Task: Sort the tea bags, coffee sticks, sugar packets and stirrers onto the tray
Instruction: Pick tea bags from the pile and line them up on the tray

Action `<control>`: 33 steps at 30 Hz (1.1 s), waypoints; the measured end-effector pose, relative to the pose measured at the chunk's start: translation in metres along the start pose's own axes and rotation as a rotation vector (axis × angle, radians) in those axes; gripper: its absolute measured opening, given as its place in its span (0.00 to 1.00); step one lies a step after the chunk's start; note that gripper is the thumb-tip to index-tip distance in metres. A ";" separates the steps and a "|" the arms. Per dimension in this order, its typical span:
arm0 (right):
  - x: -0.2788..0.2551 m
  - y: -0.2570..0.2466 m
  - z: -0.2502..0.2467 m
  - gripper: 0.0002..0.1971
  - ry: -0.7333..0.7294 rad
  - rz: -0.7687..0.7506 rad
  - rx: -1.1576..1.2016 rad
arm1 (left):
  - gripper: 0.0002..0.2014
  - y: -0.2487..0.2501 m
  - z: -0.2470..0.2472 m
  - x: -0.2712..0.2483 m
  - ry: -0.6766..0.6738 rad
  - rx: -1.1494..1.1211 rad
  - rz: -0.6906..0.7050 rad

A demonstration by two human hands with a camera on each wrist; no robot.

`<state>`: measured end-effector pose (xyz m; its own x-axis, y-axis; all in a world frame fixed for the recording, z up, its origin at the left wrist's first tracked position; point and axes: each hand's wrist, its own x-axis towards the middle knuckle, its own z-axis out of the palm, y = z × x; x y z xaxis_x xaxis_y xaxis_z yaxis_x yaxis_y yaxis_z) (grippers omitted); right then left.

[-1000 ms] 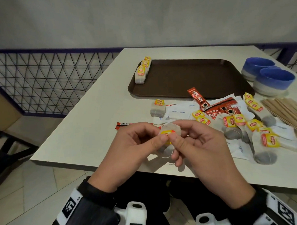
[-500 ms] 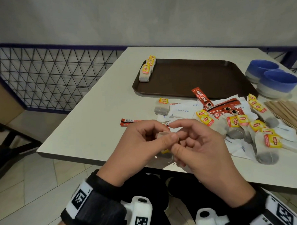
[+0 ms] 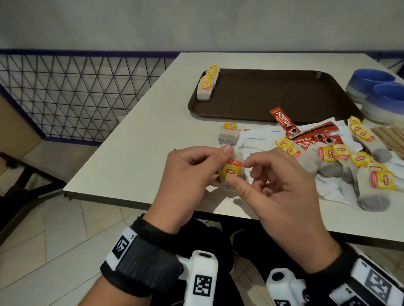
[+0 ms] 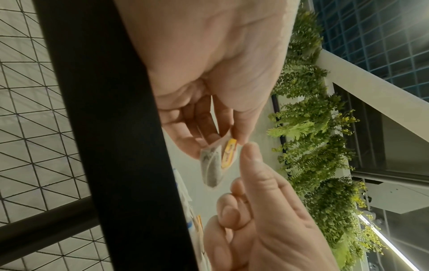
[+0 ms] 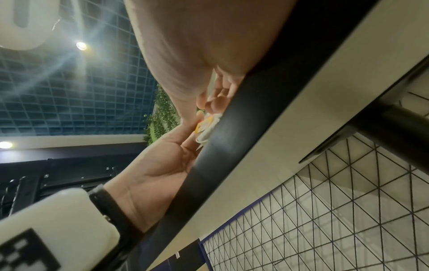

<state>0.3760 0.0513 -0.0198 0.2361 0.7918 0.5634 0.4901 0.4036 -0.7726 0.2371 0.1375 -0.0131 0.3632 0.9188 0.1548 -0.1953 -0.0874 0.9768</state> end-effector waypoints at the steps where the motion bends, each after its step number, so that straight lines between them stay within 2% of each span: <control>1: 0.000 0.001 0.002 0.11 -0.006 -0.008 -0.034 | 0.12 0.000 0.000 0.000 -0.006 -0.007 -0.001; 7: -0.001 0.004 0.007 0.11 0.008 -0.006 -0.119 | 0.10 0.002 -0.003 0.001 -0.060 -0.048 -0.035; 11: -0.001 0.004 0.004 0.11 -0.037 -0.007 -0.089 | 0.11 0.002 -0.004 0.001 -0.071 -0.037 -0.035; 14: 0.001 0.003 0.002 0.13 -0.039 0.067 0.082 | 0.13 0.002 -0.003 0.001 -0.060 -0.036 -0.030; 19: 0.010 0.005 -0.005 0.09 0.020 0.267 0.382 | 0.13 0.003 -0.002 0.001 -0.045 -0.045 -0.031; 24: 0.013 0.003 -0.008 0.06 -0.026 0.323 0.383 | 0.12 0.001 -0.003 0.002 -0.020 -0.020 -0.007; 33: 0.023 -0.008 -0.014 0.16 -0.106 0.432 0.345 | 0.13 0.001 -0.002 0.001 0.023 -0.049 0.015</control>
<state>0.3895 0.0596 0.0030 0.2604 0.9528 0.1562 0.0610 0.1452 -0.9875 0.2355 0.1392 -0.0123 0.3391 0.9261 0.1651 -0.2453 -0.0824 0.9659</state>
